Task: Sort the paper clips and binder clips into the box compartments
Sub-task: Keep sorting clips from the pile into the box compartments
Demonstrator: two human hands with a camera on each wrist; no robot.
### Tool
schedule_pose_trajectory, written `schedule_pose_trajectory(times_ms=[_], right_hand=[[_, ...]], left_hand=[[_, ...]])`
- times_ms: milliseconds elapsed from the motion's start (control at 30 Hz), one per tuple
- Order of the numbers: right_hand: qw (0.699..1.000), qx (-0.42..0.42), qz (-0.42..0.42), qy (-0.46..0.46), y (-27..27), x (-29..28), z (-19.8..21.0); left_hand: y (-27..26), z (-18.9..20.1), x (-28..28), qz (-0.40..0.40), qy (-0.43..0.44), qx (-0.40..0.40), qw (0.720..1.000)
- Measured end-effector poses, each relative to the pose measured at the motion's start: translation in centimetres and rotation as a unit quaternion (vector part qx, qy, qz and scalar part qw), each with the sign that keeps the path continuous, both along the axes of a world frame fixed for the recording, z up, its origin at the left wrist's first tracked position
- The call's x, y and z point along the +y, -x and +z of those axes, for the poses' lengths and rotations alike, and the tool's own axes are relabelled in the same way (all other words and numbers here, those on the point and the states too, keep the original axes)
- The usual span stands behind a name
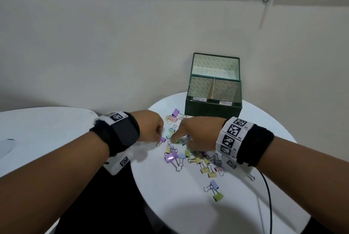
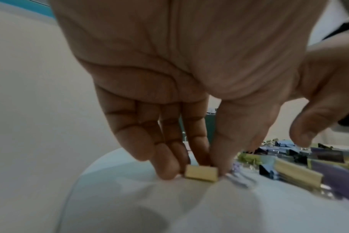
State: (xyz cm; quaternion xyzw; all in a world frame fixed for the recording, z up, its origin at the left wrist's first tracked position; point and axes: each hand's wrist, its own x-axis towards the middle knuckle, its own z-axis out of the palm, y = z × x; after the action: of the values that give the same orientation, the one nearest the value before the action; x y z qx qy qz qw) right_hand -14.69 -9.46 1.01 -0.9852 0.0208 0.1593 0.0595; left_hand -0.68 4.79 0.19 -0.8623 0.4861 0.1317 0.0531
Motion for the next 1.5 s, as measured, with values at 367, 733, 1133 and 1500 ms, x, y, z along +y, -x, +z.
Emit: schedule_pose_trajectory(times_ms=[367, 733, 1133, 1500], right_hand=[[0.999, -0.04, -0.029, 0.013, -1.8, -1.3, 0.6], [0.997, -0.007, -0.031, 0.076, -5.1, 1.0, -0.8], [0.986, 0.062, -0.037, 0.151, -5.9, 2.7, 0.0], [0.846, -0.118, -0.317, -0.413, 4.5, -8.0, 2.1]], left_hand=[[-3.5, 0.0, -2.6, 0.034, 0.05, -0.027, 0.998], [-2.4, -0.8, -6.0, 0.026, 0.048, -0.013, 0.998], [-1.6, -0.4, -4.8, -0.01, 0.017, -0.075, 0.997], [-1.4, 1.3, -2.2, 0.002, 0.106, 0.162, 0.981]])
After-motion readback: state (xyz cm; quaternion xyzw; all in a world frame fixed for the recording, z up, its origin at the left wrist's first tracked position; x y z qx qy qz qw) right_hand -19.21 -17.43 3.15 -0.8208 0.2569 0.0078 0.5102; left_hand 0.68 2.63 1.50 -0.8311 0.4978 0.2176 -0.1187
